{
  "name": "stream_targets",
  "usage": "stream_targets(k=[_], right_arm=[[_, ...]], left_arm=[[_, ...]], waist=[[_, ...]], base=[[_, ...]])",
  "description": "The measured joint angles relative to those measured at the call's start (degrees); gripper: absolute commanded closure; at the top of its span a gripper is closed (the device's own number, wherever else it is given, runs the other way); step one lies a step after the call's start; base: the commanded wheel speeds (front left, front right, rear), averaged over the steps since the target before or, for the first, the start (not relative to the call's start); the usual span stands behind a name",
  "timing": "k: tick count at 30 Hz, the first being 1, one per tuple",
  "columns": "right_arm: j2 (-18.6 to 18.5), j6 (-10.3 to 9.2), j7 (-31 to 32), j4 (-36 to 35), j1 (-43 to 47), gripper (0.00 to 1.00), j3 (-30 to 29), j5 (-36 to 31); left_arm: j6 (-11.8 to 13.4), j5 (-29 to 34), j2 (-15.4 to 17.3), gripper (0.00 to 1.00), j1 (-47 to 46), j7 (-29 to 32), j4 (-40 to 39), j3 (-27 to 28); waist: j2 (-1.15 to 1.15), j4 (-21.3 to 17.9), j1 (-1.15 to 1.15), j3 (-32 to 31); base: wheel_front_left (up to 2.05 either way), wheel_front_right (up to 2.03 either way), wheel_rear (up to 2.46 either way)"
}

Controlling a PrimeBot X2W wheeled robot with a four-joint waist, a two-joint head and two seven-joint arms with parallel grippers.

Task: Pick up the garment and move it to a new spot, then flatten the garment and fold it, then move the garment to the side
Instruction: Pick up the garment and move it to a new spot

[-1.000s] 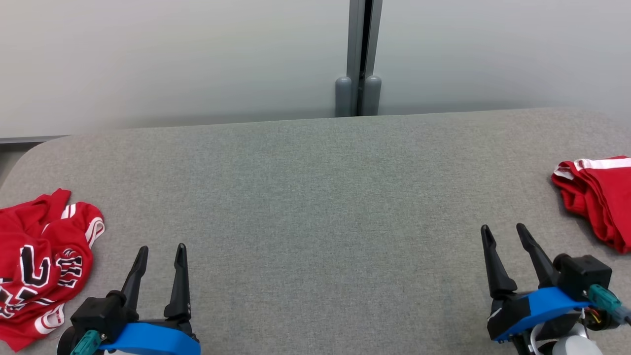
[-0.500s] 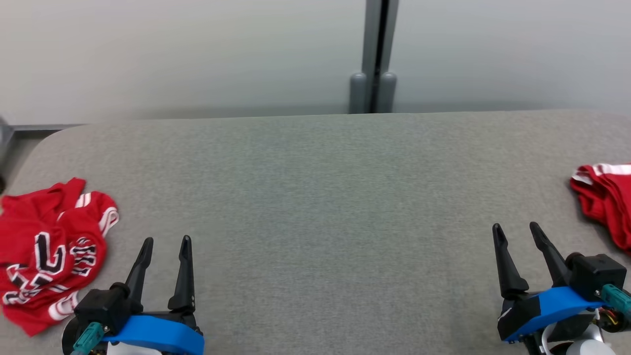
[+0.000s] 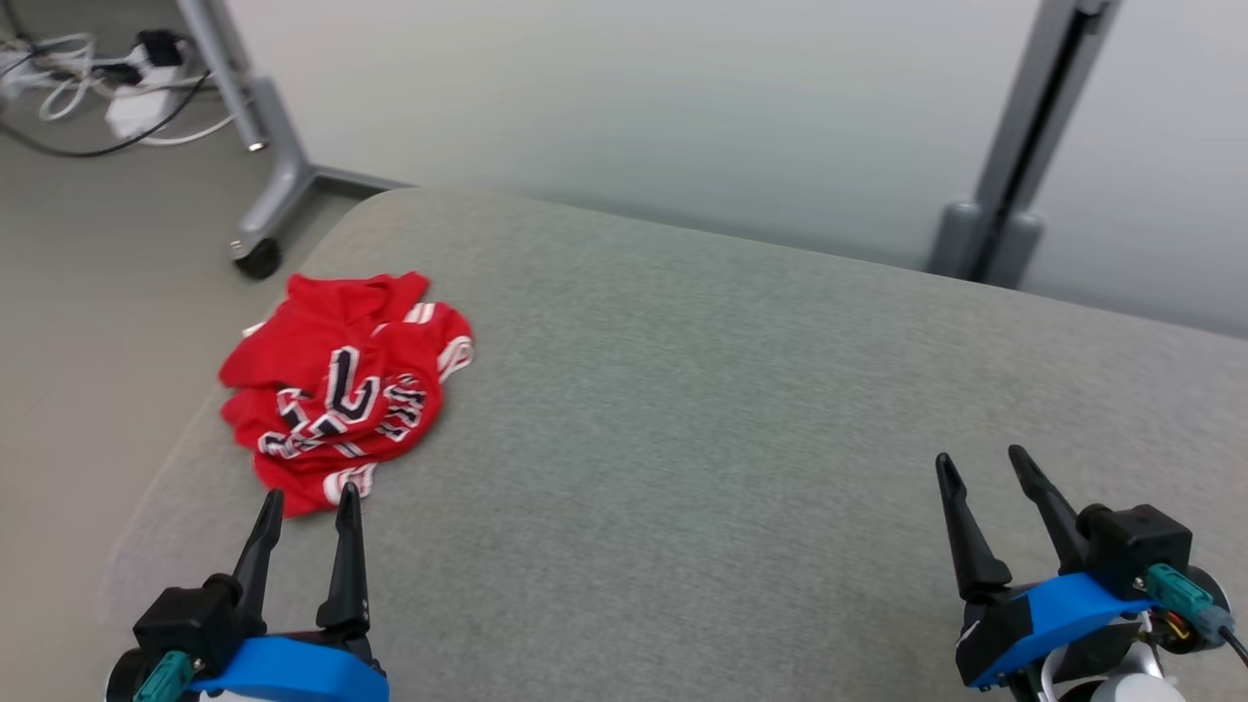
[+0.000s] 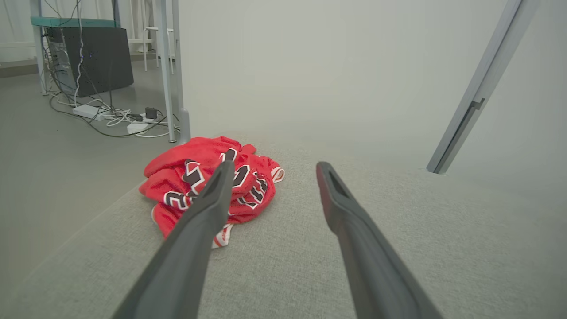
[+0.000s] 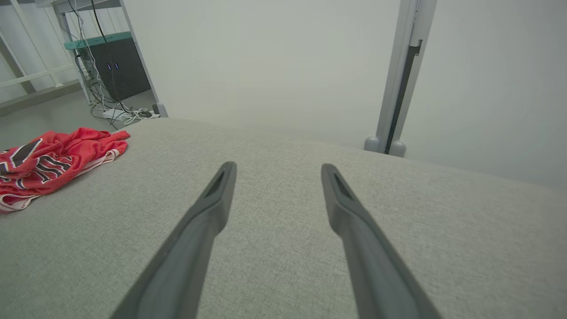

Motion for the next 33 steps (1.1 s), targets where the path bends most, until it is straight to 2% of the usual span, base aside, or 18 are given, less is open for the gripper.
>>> stream_targets(k=[6, 13, 18, 23, 29, 33], right_arm=[[-0.02, 0.0, 0.19, 0.3, -0.34, 0.0, 1.63, 0.22], [-0.02, 0.0, 0.49, 0.42, -0.7, 0.0, 2.14, 0.35], [-0.05, 0.0, 0.52, 0.65, -0.6, 0.0, 2.18, 0.46], [-0.08, 0.0, 1.02, -0.45, -0.41, 0.0, 2.45, 0.44], [-0.93, 0.0, 2.11, -3.08, -1.99, 0.0, 3.77, 0.31], [-1.52, 0.0, 3.12, -4.52, -3.88, 0.0, 5.66, 0.19]], left_arm=[[0.24, -0.33, -0.02, 0.0, 1.8, -0.01, -0.3, 0.68], [0.42, -0.63, -0.24, 0.0, 2.99, -0.01, -1.13, 1.56], [0.23, -0.71, -0.19, 0.0, 2.84, 0.0, -1.13, 2.05], [-0.35, -3.56, 0.31, 0.0, -0.65, 0.9, -2.19, 4.63], [0.26, -7.79, 4.63, 0.0, -10.76, 10.88, -1.63, 8.46], [1.23, -11.58, 7.2, 0.0, -16.62, 16.39, 3.39, 12.06]], waist=[[0.0, 5.72, 0.0, 0.69], [0.0, 8.28, 0.01, 2.03], [0.0, 8.19, 0.01, 2.15], [0.0, 7.21, 0.01, 3.42], [0.0, 5.29, 0.01, 7.35], [0.0, 2.42, 0.01, 10.83]], base=[[0.0, 0.0, 0.0], [0.0, 0.0, 0.0], [0.0, 0.0, 0.0], [0.0, 0.0, 0.0], [0.0, 0.0, 0.0], [0.0, 0.0, 0.0]])
